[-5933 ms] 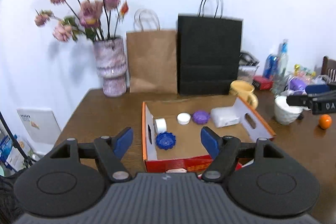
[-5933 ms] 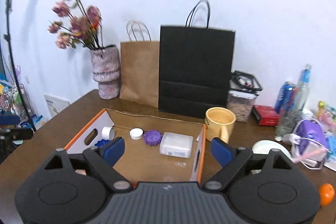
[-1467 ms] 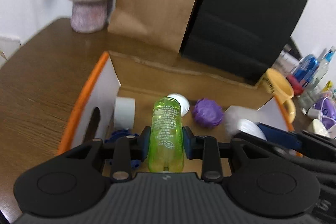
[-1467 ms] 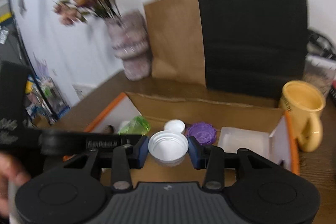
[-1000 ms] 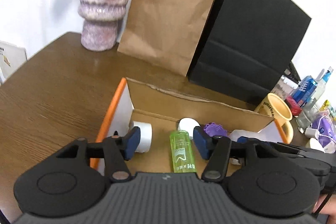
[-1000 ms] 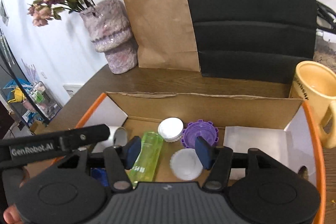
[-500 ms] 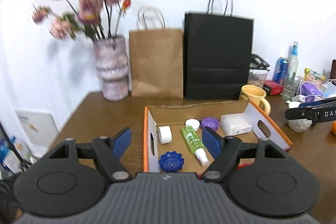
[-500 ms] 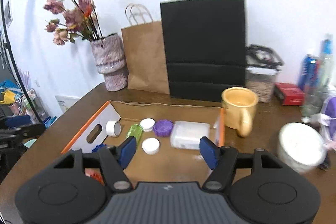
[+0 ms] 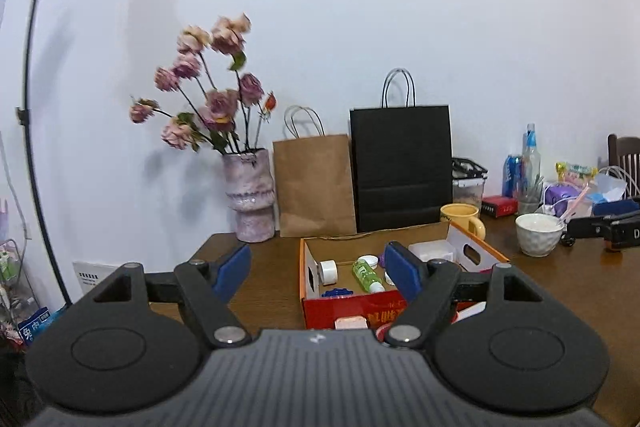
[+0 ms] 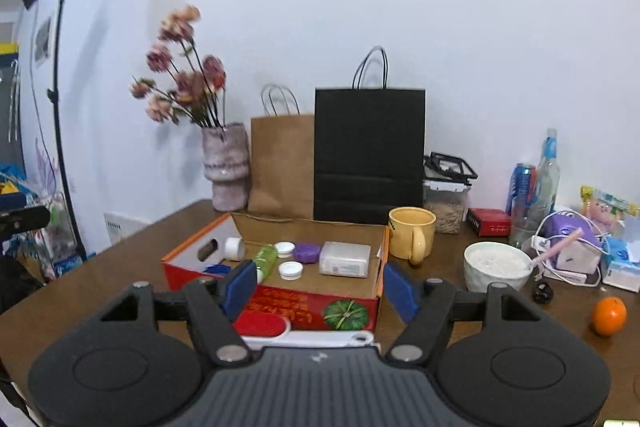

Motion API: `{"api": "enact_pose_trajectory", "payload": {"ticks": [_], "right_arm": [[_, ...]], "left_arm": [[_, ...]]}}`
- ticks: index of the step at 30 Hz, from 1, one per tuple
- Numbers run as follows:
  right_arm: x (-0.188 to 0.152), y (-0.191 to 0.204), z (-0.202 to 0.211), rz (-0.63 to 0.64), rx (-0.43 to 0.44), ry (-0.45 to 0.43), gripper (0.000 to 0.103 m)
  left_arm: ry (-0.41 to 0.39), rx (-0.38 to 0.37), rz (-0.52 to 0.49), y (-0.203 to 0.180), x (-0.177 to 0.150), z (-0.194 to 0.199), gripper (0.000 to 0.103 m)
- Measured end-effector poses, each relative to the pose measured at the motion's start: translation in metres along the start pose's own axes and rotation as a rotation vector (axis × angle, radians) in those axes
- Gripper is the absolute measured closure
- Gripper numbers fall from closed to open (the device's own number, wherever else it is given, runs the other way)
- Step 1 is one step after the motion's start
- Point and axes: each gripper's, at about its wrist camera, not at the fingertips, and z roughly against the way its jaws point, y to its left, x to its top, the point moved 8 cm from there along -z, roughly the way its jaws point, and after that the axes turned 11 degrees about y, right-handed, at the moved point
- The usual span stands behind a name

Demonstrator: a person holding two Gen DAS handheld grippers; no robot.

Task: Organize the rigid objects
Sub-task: 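Withdraw both tools from the box toward the remaining table items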

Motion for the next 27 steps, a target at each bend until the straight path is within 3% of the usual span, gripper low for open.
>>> {"api": "enact_pose_trajectory", "payload": {"ticks": [6, 13, 19, 27], "right_arm": [[-0.059, 0.03, 0.056, 0.006, 0.022, -0.05, 0.026], [-0.124, 0.07, 0.106, 0.058, 0.058, -0.09, 0.019], [-0.15, 0.077, 0.111, 0.066, 0.049, -0.05, 0.017], [-0.152, 0.053, 0.075, 0.045, 0.012, 0.007, 0.017]], "left_arm": [[-0.023, -0.007, 0.054, 0.0, -0.047, 0.059, 0.025], [0.021, -0.003, 0.045, -0.004, -0.099, 0.101, 0.021], [0.044, -0.007, 0.028, -0.008, -0.108, 0.095, 0.021], [0.124, -0.003, 0.037, -0.011, -0.121, 0.06, 0.021]]}}
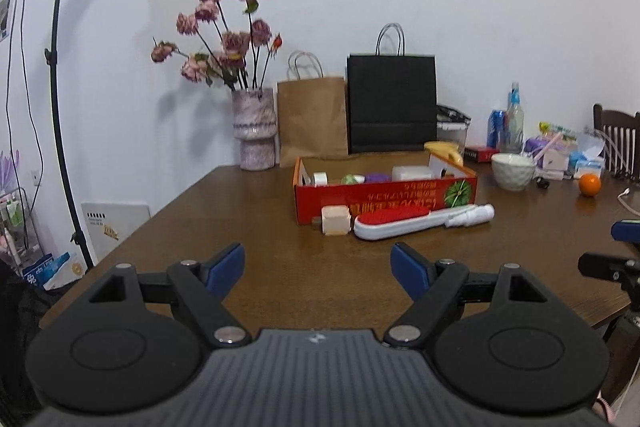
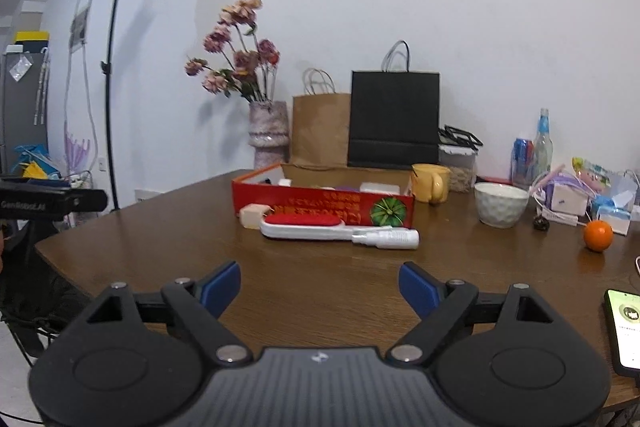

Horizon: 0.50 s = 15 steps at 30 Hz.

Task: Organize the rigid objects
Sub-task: 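Withdraw both tools from the box toward the remaining table items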

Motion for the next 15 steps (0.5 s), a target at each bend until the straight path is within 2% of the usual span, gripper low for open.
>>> {"api": "enact_pose_trajectory", "payload": {"ticks": [6, 11, 15], "right_arm": [[0.017, -0.031, -0.049, 0.035, -0.033, 0.064, 0.018], [0.046, -0.056, -0.101, 0.044, -0.037, 0.087, 0.018], [0.063, -0.07, -0.151, 0.07, -0.04, 0.132, 0.019]], "left_arm": [[0.053, 0.006, -0.017, -0.007, 0.007, -0.046, 0.021], [0.085, 0.014, -0.027, -0.008, 0.028, -0.103, 0.021], [0.134, -0.038, -0.002, -0.008, 0.046, -0.159, 0.021]]}}
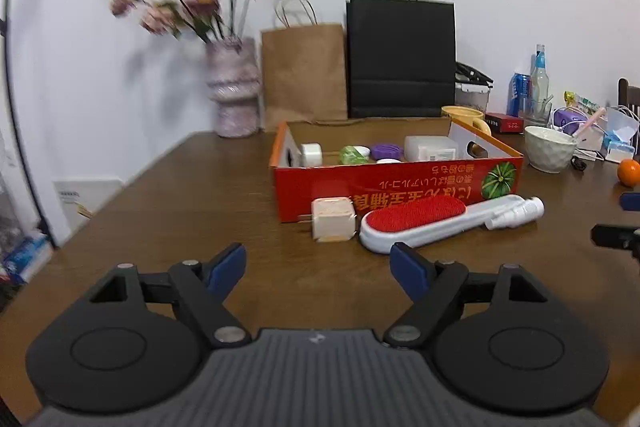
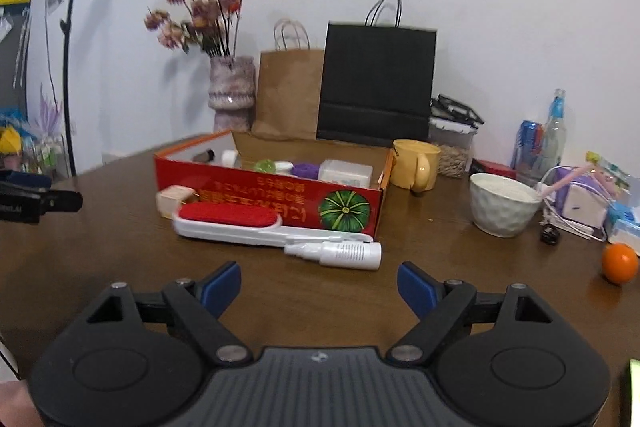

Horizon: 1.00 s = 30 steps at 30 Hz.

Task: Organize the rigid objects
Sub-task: 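Withdraw both tools from the box toward the remaining table items, then grasp the cream square block with the left tool while the right tool grasps the white spray bottle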

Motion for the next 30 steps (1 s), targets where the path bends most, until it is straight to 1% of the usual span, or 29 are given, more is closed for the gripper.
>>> {"api": "enact_pose_trajectory", "payload": {"ticks": [3, 6, 9, 10, 11, 15, 17, 18, 19, 20, 21, 22, 23, 25, 27, 28, 29, 30], "right_arm": [[0.013, -0.007, -0.037, 0.031, -0.014, 0.047, 0.019], [0.026, -0.011, -0.068, 0.079, 0.0, 0.071, 0.019], [0.034, -0.016, -0.091, 0.088, 0.016, 0.084, 0.019], [0.036, -0.016, -0.097, 0.088, 0.031, 0.084, 0.019], [0.038, -0.016, -0.102, 0.088, 0.046, 0.084, 0.019], [0.037, -0.014, -0.12, 0.1, 0.085, 0.098, 0.019], [0.033, -0.012, -0.129, 0.102, 0.103, 0.138, 0.021], [0.033, -0.011, -0.128, 0.103, 0.107, 0.142, 0.023], [0.032, -0.01, -0.128, 0.104, 0.113, 0.144, 0.026], [0.031, -0.01, -0.128, 0.103, 0.112, 0.153, 0.027], [0.029, -0.01, -0.127, 0.101, 0.105, 0.169, 0.029], [0.026, -0.008, -0.126, 0.101, 0.107, 0.188, 0.038], [0.023, -0.008, -0.124, 0.098, 0.107, 0.2, 0.043], [0.019, -0.009, -0.117, 0.079, 0.112, 0.216, 0.047], [0.015, -0.01, -0.111, 0.058, 0.132, 0.237, 0.061], [0.013, -0.011, -0.11, 0.045, 0.134, 0.251, 0.072], [0.011, -0.012, -0.108, 0.032, 0.138, 0.255, 0.075], [0.009, -0.011, -0.105, 0.026, 0.142, 0.261, 0.075]], "left_arm": [[0.036, -0.025, 0.0, -0.002, 0.02, -0.043, 0.022], [0.075, -0.049, 0.004, -0.004, 0.035, -0.081, 0.024], [0.111, -0.048, 0.007, -0.005, 0.046, -0.115, 0.03], [0.114, -0.046, 0.005, -0.007, 0.048, -0.123, 0.036], [0.122, -0.046, 0.001, -0.008, 0.049, -0.131, 0.039], [0.135, -0.048, 0.005, -0.011, 0.051, -0.151, 0.04], [0.131, -0.029, 0.006, -0.01, 0.05, -0.156, 0.042], [0.128, -0.02, 0.0, -0.011, 0.049, -0.157, 0.043], [0.127, -0.011, -0.004, -0.011, 0.049, -0.158, 0.047], [0.125, 0.0, -0.013, -0.012, 0.049, -0.158, 0.052], [0.124, 0.001, -0.018, -0.013, 0.049, -0.158, 0.053], [0.123, 0.0, -0.016, -0.013, 0.049, -0.158, 0.053], [0.124, -0.004, -0.012, -0.013, 0.049, -0.157, 0.053], [0.126, -0.007, 0.003, -0.01, 0.048, -0.155, 0.054], [0.13, -0.008, 0.017, -0.008, 0.046, -0.151, 0.054], [0.129, -0.01, 0.022, -0.007, 0.045, -0.148, 0.054], [0.125, -0.01, 0.025, -0.006, 0.044, -0.144, 0.054], [0.116, -0.006, 0.025, -0.006, 0.043, -0.138, 0.054]]}}
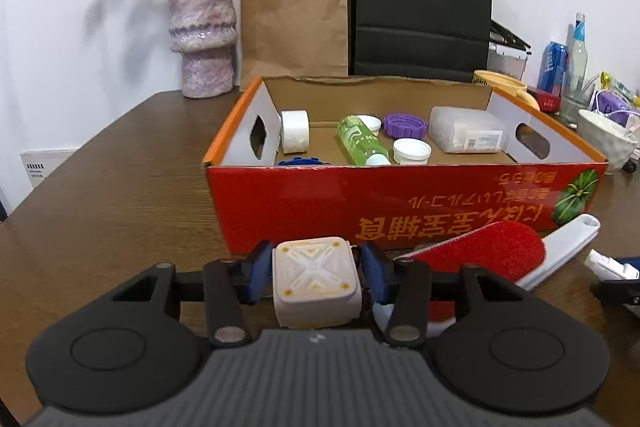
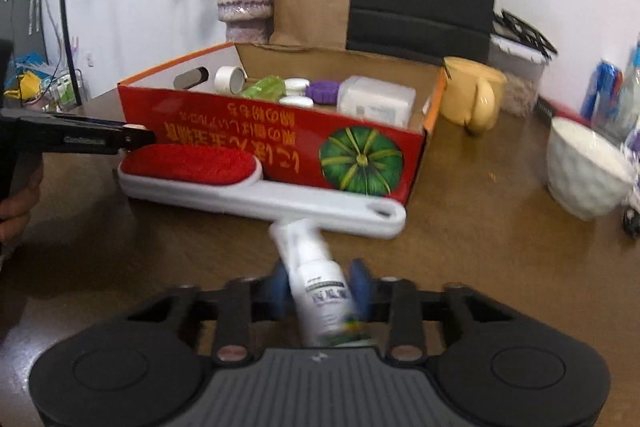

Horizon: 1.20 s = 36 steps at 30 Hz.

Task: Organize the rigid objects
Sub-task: 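Grasp the cream square block with the left tool while the right tool grasps the white spray bottle, then carry the block and white spray bottle over the red box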

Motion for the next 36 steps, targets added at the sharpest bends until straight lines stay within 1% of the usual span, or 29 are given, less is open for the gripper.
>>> {"api": "enact_pose_trajectory", "payload": {"ticks": [3, 6, 10, 12, 15, 18, 20, 24, 27, 31, 36], "right_arm": [[-0.009, 0.007, 0.009, 0.002, -0.013, 0.017, 0.075], [-0.021, 0.018, 0.024, -0.022, -0.006, -0.006, 0.075], [-0.033, 0.031, 0.059, -0.069, -0.017, -0.077, 0.075], [-0.043, 0.041, 0.08, -0.082, -0.02, -0.112, 0.075], [-0.057, 0.057, 0.11, -0.107, -0.029, -0.166, 0.075], [-0.071, 0.073, 0.141, -0.16, -0.018, -0.243, 0.075], [-0.081, 0.088, 0.16, -0.176, -0.005, -0.298, 0.075], [-0.105, 0.118, 0.186, -0.171, -0.004, -0.353, 0.075], [-0.119, 0.132, 0.206, -0.18, 0.004, -0.385, 0.075], [-0.126, 0.14, 0.227, -0.157, -0.016, -0.41, 0.075], [-0.128, 0.143, 0.239, -0.148, -0.019, -0.427, 0.075]], "left_arm": [[-0.029, 0.018, -0.002, 0.0, -0.006, 0.022, 0.055], [-0.048, 0.014, 0.026, 0.004, -0.016, 0.05, 0.055], [-0.081, 0.013, 0.07, 0.01, -0.031, 0.095, 0.055], [-0.114, 0.016, 0.08, 0.013, -0.039, 0.122, 0.055], [-0.175, 0.048, 0.083, 0.015, -0.054, 0.166, 0.055], [-0.223, 0.051, 0.106, 0.02, -0.072, 0.206, 0.055], [-0.241, 0.051, 0.113, 0.024, -0.083, 0.227, 0.055], [-0.258, 0.076, 0.105, 0.031, -0.103, 0.261, 0.055], [-0.292, 0.088, 0.094, 0.033, -0.115, 0.286, 0.055], [-0.338, 0.055, 0.094, 0.031, -0.124, 0.313, 0.055], [-0.368, 0.039, 0.08, 0.022, -0.122, 0.326, 0.055]]}}
